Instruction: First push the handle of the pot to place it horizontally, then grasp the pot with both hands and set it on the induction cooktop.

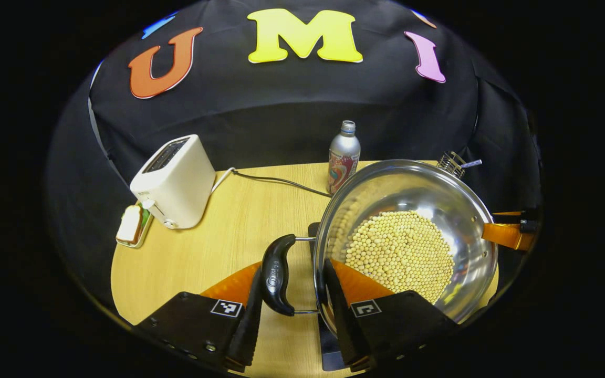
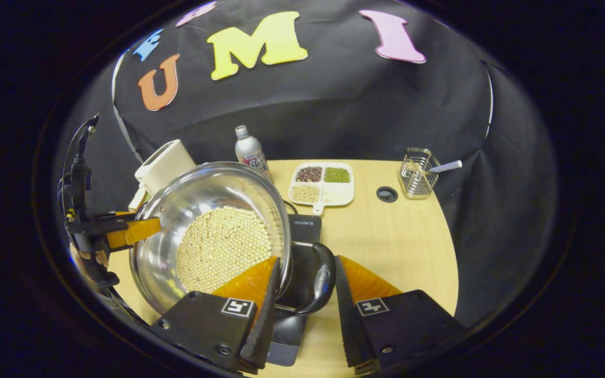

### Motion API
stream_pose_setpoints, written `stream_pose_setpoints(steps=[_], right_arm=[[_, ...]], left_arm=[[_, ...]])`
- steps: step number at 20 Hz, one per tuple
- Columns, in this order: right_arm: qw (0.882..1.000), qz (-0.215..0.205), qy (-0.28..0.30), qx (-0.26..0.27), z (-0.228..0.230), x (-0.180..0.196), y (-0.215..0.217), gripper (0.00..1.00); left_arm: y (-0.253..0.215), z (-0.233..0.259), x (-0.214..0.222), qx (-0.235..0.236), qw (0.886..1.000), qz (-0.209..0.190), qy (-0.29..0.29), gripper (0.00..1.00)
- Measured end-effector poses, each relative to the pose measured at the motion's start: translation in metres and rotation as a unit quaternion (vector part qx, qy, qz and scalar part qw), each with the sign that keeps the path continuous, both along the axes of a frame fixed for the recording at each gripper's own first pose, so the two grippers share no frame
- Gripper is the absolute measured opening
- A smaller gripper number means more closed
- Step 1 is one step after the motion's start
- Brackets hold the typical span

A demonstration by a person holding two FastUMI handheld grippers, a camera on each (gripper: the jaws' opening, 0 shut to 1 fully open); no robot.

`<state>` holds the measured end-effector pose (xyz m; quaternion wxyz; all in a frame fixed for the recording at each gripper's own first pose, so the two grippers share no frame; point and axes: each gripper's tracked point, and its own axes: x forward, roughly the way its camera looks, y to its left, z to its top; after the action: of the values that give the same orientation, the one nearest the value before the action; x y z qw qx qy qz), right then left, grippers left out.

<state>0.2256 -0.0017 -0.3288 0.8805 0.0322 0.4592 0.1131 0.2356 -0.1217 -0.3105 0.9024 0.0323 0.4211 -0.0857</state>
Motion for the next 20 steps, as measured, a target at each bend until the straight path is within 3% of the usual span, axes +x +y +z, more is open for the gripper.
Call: stream_pose_setpoints(steps=[5, 13, 15, 20], right_arm=[[1.0, -0.011, 0.012, 0.01, -0.027, 0.005, -0.006, 0.55], [1.0, -0.017, -0.013, 0.007, -0.03, 0.007, -0.01, 0.59], [0.999, -0.019, -0.027, 0.001, -0.029, 0.006, -0.01, 0.58], [0.995, -0.047, -0.089, -0.004, -0.017, -0.002, -0.018, 0.67]], left_arm=[[-0.007, -0.038, 0.005, -0.022, 1.0, 0.003, 0.019, 0.6], [-0.01, -0.036, 0.005, -0.048, 0.999, 0.013, 0.004, 0.6], [-0.012, -0.033, 0.006, -0.063, 0.998, 0.02, 0.002, 0.6], [-0.005, -0.02, -0.003, -0.11, 0.992, 0.052, -0.019, 0.65]])
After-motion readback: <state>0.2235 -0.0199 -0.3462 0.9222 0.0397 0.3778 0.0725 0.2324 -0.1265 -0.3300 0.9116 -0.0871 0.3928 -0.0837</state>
